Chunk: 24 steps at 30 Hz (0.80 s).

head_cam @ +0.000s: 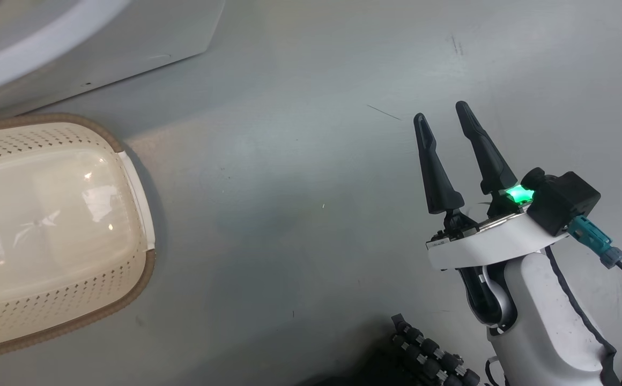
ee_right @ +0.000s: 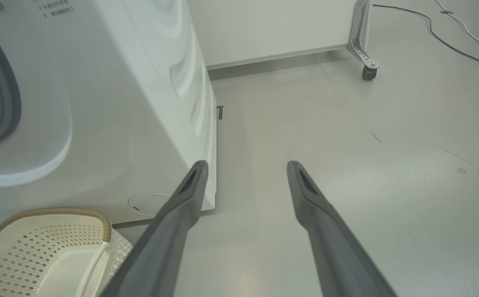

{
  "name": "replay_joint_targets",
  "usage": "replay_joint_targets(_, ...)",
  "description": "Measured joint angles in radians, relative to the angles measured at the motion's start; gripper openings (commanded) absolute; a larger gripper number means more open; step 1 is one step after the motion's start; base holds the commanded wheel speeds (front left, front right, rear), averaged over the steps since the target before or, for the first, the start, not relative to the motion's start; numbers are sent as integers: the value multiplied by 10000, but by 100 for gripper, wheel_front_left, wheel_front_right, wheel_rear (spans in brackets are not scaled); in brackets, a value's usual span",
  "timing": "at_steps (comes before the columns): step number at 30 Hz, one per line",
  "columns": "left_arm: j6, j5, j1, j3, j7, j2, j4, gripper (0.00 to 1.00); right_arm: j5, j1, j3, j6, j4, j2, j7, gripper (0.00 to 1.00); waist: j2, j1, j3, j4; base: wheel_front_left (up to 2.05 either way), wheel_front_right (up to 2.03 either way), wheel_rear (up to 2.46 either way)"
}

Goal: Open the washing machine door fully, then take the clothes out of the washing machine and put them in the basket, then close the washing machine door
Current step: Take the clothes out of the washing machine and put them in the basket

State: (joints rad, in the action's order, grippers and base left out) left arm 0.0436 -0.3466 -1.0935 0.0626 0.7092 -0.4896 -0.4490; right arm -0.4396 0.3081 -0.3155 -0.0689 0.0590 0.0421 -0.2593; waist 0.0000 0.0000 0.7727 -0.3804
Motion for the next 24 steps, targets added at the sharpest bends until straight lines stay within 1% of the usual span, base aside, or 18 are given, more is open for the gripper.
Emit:
replay_joint_targets(9, 0, -54, 0, 0, 2, 23, 13, 0, 21, 108, 36, 12, 2, 2, 0, 100, 0, 0, -47, 74, 0, 0, 0)
replay_joint_targets(16, -109, -155, 43, -17, -587, 211, 123, 0, 219, 149, 146, 12, 35, 2, 0, 100, 0, 0, -177, 177, 0, 0, 0)
replay_joint_targets(24, -151, -378, 445, -136, -1553, 579, 585, 0, 675, 150, 196, 12, 98, 4, 0, 100, 0, 0, -353, 401, 0, 0, 0)
